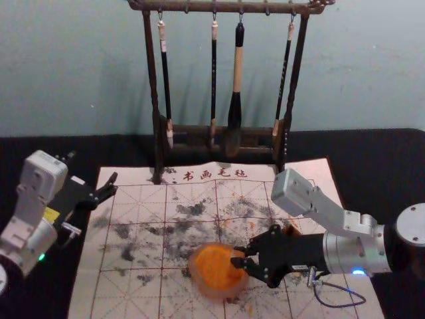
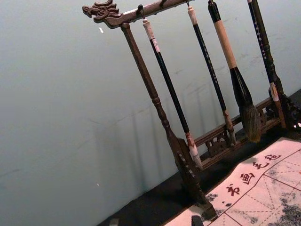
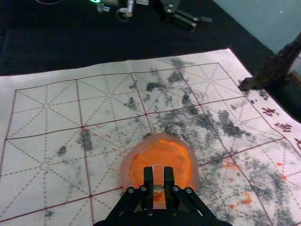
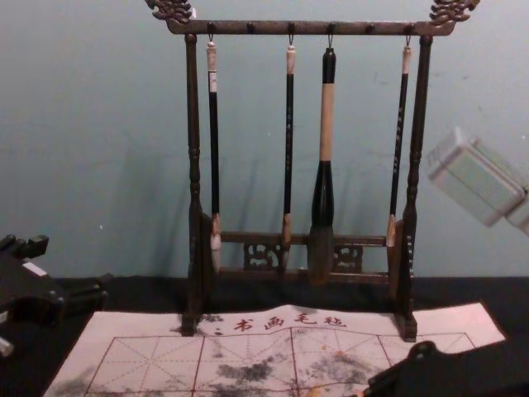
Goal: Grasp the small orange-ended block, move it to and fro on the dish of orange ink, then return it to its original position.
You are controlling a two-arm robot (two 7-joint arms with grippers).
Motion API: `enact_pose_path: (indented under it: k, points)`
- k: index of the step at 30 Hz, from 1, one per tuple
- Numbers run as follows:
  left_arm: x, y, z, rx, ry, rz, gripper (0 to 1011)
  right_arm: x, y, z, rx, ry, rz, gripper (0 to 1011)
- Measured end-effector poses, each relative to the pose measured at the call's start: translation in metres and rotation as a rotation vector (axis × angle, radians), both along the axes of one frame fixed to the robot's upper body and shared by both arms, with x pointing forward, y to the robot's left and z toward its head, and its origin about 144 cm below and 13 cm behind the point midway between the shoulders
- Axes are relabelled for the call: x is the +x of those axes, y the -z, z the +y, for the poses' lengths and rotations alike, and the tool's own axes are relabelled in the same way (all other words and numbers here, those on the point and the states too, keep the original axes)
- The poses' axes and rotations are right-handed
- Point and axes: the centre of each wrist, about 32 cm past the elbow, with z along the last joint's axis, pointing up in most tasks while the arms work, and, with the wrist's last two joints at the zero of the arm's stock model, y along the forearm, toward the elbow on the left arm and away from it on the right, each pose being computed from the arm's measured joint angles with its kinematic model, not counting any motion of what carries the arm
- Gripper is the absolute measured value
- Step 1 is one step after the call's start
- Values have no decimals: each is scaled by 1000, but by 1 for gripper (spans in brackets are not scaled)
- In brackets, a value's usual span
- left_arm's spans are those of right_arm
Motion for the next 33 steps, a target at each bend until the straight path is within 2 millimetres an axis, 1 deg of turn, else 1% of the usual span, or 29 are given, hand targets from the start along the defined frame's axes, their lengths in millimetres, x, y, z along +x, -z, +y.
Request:
enact_pose_path:
  k: [12, 22, 33]
  points:
    - [0, 0, 0, 0, 0, 0, 1001, -2, 2, 9, 2, -37, 12, 90]
    - [0, 0, 0, 0, 0, 0, 1002, 7, 4, 15, 5, -11, 1, 90]
    - [0, 0, 0, 0, 0, 0, 1001, 15, 2, 13, -3, 25, -11, 90]
